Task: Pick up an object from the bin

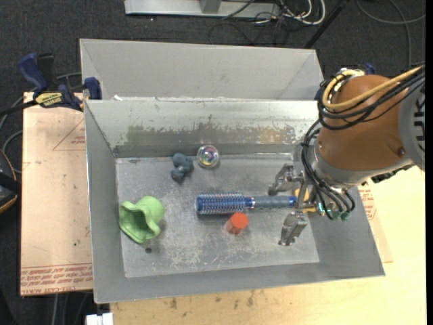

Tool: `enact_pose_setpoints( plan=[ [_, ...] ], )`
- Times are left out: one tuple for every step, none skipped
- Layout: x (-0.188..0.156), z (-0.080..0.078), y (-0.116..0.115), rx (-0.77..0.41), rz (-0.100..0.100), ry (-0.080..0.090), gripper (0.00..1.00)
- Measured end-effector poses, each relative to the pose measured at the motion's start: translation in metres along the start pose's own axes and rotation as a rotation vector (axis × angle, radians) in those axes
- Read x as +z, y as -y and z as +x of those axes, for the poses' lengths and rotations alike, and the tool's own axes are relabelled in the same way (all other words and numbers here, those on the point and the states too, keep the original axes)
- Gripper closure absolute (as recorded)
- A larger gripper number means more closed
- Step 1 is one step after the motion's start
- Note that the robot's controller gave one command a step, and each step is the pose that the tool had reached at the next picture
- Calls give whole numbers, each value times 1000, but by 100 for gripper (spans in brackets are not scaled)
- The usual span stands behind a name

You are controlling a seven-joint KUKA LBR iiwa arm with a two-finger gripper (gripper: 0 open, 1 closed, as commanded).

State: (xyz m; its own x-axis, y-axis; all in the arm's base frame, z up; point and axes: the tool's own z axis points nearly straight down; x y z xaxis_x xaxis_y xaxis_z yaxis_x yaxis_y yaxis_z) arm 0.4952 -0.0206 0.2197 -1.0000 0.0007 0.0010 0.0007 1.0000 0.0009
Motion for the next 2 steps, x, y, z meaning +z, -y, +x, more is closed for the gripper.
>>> enact_pose_setpoints(
  plan=[
    [118, -41, -58, -47, -1, 24, 0],
    [128, -62, -58, 4, -2, 11, 0]
  ],
)
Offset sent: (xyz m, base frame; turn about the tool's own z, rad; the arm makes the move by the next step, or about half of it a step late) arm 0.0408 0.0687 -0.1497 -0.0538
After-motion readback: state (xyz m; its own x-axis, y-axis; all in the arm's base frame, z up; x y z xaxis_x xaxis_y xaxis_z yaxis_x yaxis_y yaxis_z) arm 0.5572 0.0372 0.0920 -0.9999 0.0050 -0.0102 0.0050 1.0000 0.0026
